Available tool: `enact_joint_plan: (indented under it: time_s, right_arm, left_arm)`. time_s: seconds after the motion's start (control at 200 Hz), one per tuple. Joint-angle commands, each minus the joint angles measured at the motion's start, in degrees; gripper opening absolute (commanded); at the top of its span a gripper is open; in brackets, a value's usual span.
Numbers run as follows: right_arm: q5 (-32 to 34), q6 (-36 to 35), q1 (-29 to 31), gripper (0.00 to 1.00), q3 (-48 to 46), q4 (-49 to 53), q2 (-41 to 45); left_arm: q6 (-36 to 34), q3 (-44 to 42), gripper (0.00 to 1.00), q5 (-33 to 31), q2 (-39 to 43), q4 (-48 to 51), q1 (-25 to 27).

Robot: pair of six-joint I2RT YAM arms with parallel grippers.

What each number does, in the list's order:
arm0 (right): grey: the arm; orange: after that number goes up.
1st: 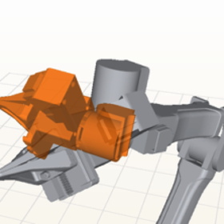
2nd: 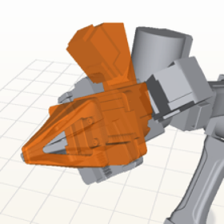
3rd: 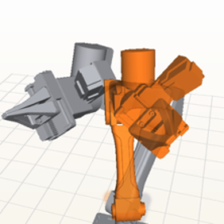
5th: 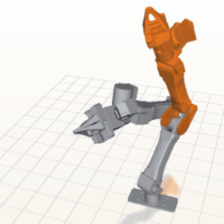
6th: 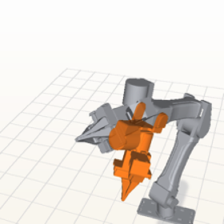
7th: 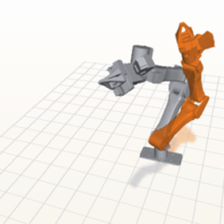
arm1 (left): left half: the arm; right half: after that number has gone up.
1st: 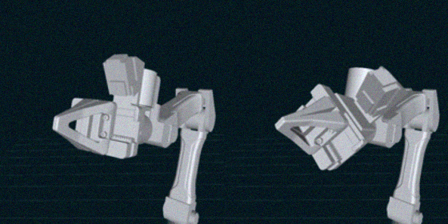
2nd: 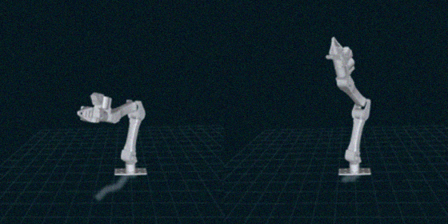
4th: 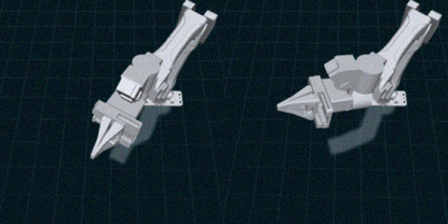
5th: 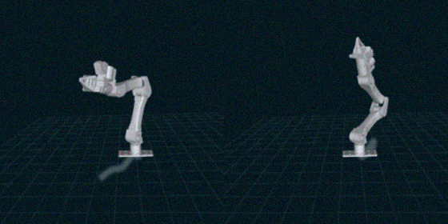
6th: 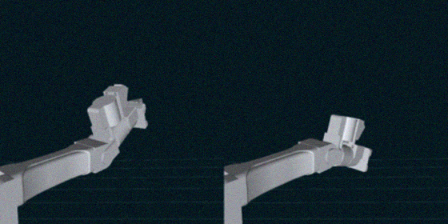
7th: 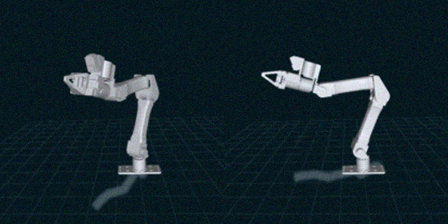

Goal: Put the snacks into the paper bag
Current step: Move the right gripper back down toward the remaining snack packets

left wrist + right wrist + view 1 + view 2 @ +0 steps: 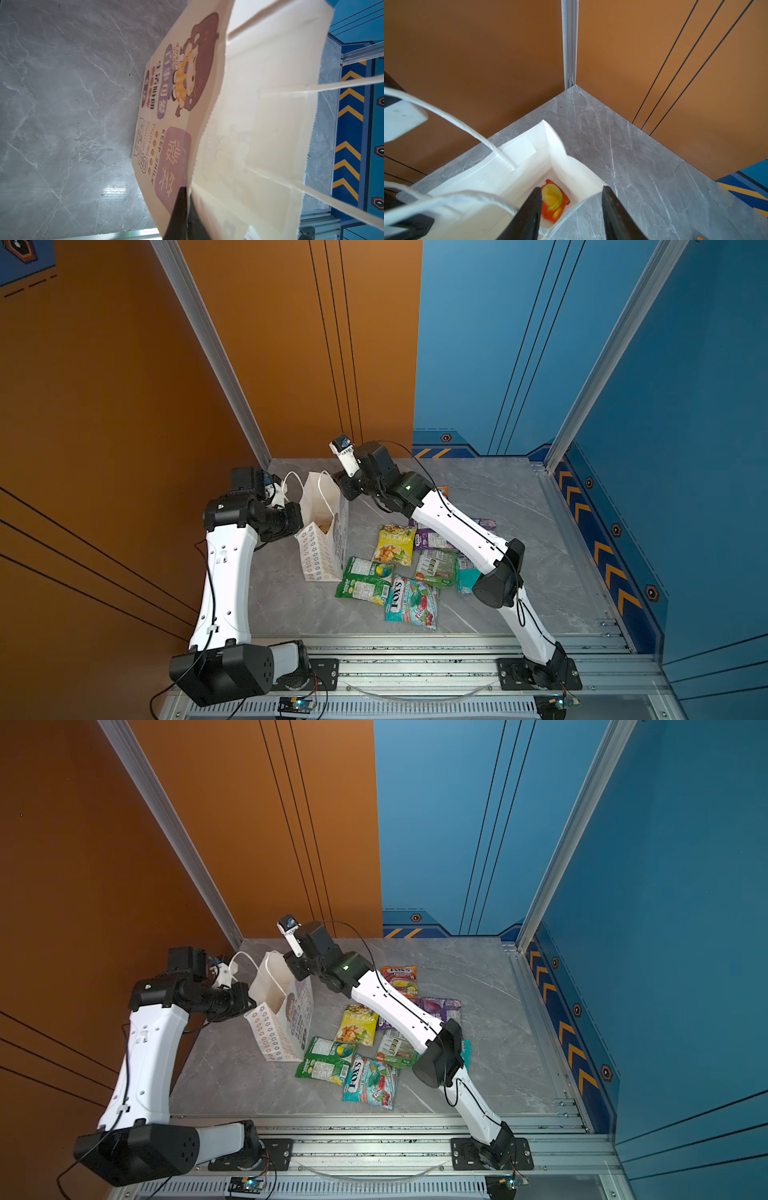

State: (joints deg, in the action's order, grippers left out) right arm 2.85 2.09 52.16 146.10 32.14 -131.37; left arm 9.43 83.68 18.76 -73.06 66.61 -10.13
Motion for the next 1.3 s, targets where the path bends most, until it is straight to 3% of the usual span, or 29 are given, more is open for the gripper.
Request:
enact_joint_plan:
  time_s: [0.0, 0.105, 0.325, 0.581, 1.031, 1.296]
  right_arm:
    - [-0.02, 3.19, -0.98, 0.49, -0.18, -0.68, 6.48]
    - [-2.21, 6.24, -2.12, 0.49, -7.7, -2.2, 12.09]
    - [-5.16, 14.6, -5.24, 0.49, -37.33, -10.05, 29.67]
    - [-7.36, 24.86, -7.33, 0.49, -63.47, -11.81, 41.82]
    - [-9.27, 38.4, -8.48, 0.49, -85.31, -13.97, 47.56]
    - [-5.53, 47.28, -7.93, 0.49, -96.13, -16.78, 53.54]
  left_arm:
    - [-0.82, -0.09, 0.04, 1.96, 0.9, 0.3, -0.33]
    - [-0.88, -0.05, 0.04, 1.98, 0.8, 0.28, -0.49]
    - [-0.86, -0.18, 0.04, 1.74, 1.32, 0.38, -0.59]
    - [-0.79, -0.24, 0.04, 1.5, 1.86, 0.38, -0.77]
    - [-0.6, -0.71, 0.04, 1.26, 2.13, 0.38, -0.93]
    - [-0.64, -1.24, 0.04, 1.16, 2.67, 0.38, -0.89]
